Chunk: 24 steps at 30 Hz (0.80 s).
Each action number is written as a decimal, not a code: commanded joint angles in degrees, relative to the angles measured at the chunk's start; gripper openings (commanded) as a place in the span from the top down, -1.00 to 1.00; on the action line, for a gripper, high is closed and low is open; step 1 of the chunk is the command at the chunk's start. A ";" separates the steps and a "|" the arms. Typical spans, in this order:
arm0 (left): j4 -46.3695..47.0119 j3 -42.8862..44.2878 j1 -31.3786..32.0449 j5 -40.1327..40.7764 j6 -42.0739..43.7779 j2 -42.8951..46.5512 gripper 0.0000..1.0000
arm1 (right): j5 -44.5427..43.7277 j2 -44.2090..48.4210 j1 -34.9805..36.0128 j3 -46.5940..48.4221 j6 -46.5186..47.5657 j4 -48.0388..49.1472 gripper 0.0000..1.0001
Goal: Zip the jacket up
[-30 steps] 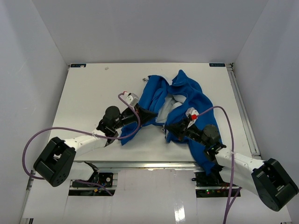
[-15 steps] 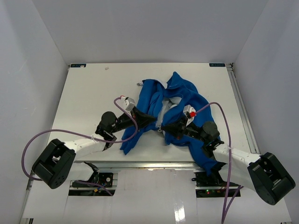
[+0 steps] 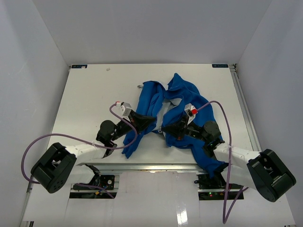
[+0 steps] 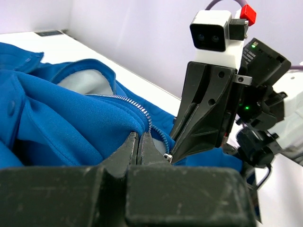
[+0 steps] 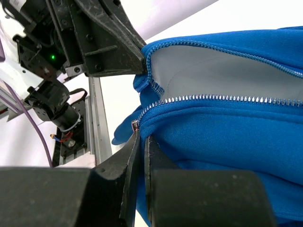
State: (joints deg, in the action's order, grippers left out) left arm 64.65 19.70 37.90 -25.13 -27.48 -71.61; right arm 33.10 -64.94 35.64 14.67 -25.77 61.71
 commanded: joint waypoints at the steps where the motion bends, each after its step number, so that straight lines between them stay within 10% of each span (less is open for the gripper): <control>1: 6.41 -2.12 2.01 7.97 2.60 3.44 1.00 | 1.15 -1.68 0.05 3.24 -3.88 6.77 0.85; 24: 12.59 -4.85 5.31 12.98 6.89 3.33 1.00 | 0.22 -7.03 0.73 7.36 -10.90 10.67 0.85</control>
State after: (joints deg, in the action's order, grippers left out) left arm 72.41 15.35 42.35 -12.75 -21.66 -69.84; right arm 33.19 -70.95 35.70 19.13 -34.65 66.54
